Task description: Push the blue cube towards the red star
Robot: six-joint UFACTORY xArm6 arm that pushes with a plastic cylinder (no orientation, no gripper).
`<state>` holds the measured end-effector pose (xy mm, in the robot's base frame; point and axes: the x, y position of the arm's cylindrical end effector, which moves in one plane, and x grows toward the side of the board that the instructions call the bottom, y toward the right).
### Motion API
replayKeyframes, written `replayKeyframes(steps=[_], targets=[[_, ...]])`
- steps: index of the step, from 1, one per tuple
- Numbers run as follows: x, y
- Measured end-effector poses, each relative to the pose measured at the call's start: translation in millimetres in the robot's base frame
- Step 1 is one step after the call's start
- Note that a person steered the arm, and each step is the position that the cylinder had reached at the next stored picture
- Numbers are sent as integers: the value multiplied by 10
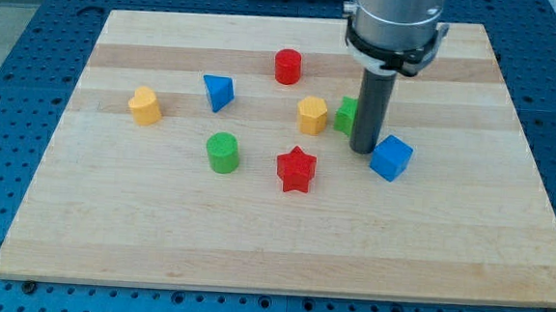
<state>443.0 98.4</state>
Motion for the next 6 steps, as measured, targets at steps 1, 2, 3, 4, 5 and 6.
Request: replayKeyframes(steps=[1, 2, 3, 4, 5, 6], targets=[[-155, 655], [-154, 1137], [76, 1197], [251, 905], [255, 486], [280, 30]])
